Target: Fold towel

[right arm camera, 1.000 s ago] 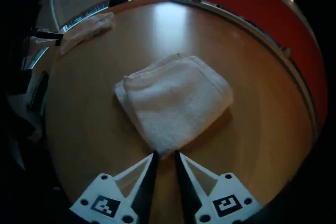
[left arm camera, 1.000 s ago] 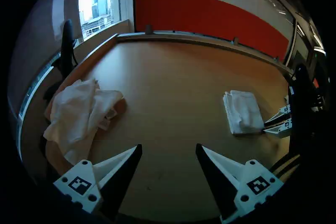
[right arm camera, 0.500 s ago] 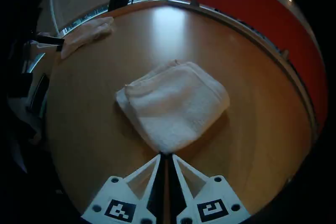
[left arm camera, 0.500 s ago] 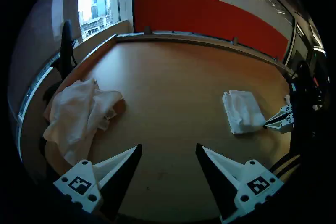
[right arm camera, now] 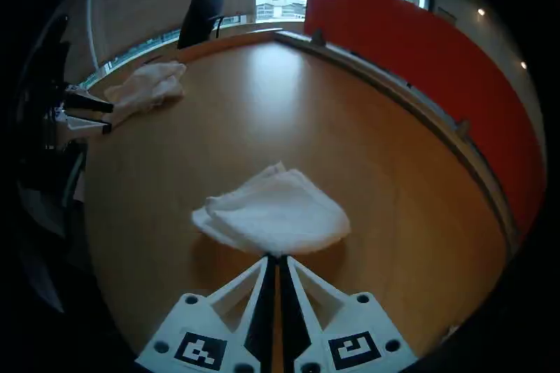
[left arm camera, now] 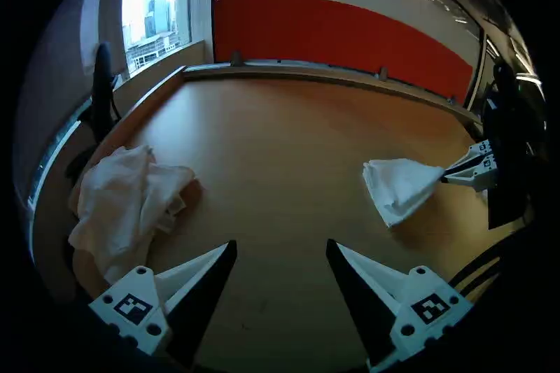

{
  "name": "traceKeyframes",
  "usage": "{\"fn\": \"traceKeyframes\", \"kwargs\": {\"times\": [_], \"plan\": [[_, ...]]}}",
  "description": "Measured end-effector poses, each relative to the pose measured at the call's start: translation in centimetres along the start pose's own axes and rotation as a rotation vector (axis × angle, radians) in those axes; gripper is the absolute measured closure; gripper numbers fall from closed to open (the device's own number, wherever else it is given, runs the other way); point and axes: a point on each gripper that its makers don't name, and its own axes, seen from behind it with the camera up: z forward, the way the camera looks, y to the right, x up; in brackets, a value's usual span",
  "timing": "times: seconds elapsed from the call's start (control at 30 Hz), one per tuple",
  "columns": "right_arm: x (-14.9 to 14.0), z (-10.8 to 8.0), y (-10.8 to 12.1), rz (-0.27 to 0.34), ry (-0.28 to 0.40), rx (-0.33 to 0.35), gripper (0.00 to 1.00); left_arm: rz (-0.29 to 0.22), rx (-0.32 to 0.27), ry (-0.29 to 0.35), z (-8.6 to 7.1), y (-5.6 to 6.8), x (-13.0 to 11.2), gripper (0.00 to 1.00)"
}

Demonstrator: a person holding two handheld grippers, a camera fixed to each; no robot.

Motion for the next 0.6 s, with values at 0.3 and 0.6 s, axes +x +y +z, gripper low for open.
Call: {"fn": "traceKeyframes", "kwargs": {"times": [0.3, 0.6], "plan": [[6.2, -2.1, 1.0, -0.023, 0.09, -0.026, 0.96, 0.019, -0.027, 0.032, 0.5, 0.3, 2.0, 0.05], [8.5, -4.3, 1.7, -0.01, 0.127, -0.032, 0.96, 0.026, -0.057, 0.044, 0.9, 1.2, 3.1, 0.05]]}}
